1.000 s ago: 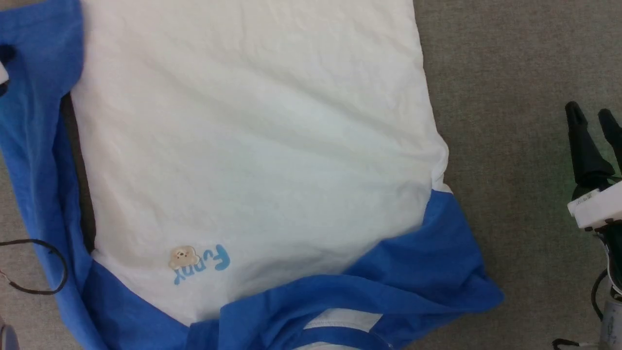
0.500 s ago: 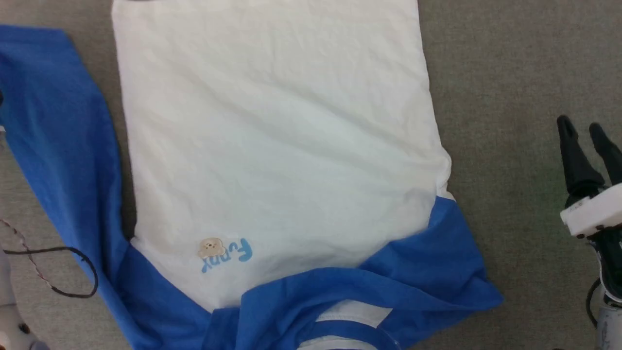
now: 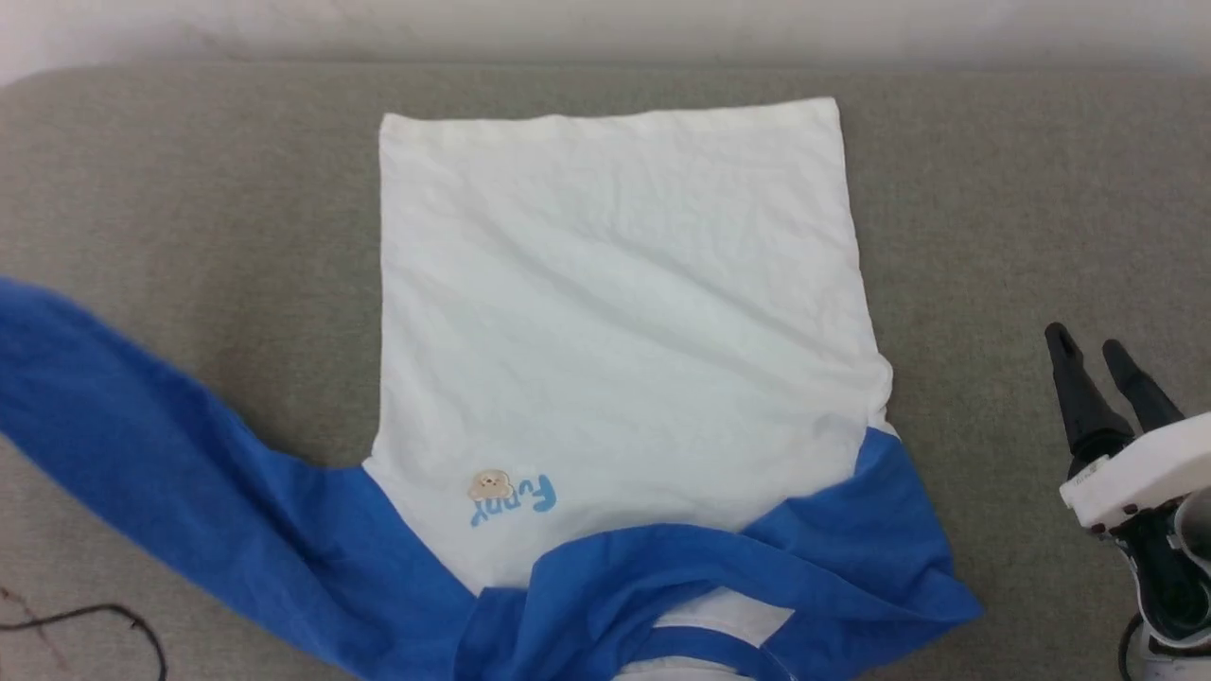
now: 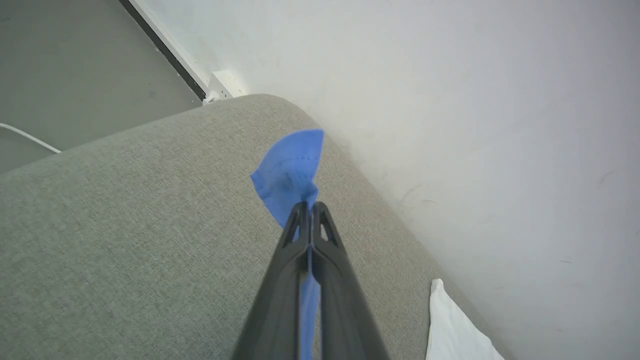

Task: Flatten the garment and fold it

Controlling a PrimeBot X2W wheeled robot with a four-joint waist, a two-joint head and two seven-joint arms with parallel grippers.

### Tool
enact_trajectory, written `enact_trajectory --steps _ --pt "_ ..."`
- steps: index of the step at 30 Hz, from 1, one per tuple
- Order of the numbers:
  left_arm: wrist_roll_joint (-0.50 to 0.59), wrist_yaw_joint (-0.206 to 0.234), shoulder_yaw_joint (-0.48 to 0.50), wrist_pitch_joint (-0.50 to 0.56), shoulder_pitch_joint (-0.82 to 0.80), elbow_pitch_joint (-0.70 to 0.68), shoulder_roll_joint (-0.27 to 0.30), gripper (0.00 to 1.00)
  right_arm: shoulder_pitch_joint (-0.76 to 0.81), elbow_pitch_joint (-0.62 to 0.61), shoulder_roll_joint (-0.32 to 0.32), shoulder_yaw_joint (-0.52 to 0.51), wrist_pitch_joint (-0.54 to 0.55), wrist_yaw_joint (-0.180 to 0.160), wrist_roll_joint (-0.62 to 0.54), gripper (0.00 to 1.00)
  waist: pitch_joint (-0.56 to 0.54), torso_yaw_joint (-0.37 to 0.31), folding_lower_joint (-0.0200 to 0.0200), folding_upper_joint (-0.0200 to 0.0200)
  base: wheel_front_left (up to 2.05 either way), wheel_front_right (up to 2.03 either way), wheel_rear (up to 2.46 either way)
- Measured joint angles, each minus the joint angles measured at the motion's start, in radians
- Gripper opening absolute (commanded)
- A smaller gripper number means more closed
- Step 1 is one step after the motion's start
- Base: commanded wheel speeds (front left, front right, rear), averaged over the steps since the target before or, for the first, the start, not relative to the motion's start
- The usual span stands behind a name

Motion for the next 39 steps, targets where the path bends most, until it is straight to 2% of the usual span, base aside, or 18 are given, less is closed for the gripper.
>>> enact_trajectory --steps 6,9,12,16,23,26,29,39 --pt "-0.02 -0.002 0.065 -0.012 0.107 -0.078 0.01 0.0 0.026 0.018 0.0 0.004 -0.016 0.0 0.009 1.0 -0.074 0.022 -0.0001 0.0 0.0 0.0 0.0" --pt "-0.042 -0.024 0.083 -0.013 0.154 -0.14 -0.002 0.0 0.035 0.026 0.0 0.004 -0.023 0.0 0.016 1.0 -0.097 0.029 0.0 0.0 0.0 0.0 0.0" --pt "-0.061 -0.053 0.07 -0.004 0.177 -0.227 -0.034 0.0 0.049 0.032 0.0 0.002 -0.03 0.0 0.019 1.0 -0.112 0.037 0.0001 0.0 0.0 0.0 0.0" --pt "-0.078 -0.088 -0.002 0.022 0.189 -0.348 -0.098 0.0 0.058 0.044 0.0 -0.002 -0.031 0.0 0.02 1.0 -0.128 0.046 0.0002 0.0 0.0 0.0 0.0" --pt "-0.065 -0.133 -0.234 0.091 0.186 -0.484 -0.217 0.0 0.071 0.053 0.0 -0.001 -0.029 0.0 0.02 1.0 -0.156 0.054 0.0003 0.0 0.0 0.0 0.0" --pt "-0.052 -0.142 -0.349 0.1 0.156 -0.486 -0.292 0.0 0.079 0.053 -0.001 -0.003 -0.029 0.0 0.02 1.0 -0.164 0.06 0.0002 0.0 0.0 0.0 0.0" --pt "-0.041 -0.146 -0.481 0.1 0.128 -0.462 -0.341 0.0 0.082 0.054 0.0 0.004 -0.029 0.0 0.023 1.0 -0.17 0.057 0.0003 0.0 0.0 0.0 0.0" --pt "-0.109 -0.151 -0.904 0.058 0.099 -0.28 -0.358 0.0 0.076 0.072 0.0 0.031 -0.041 0.0 0.037 1.0 -0.164 -0.017 0.0003 0.0 0.0 0.0 0.0"
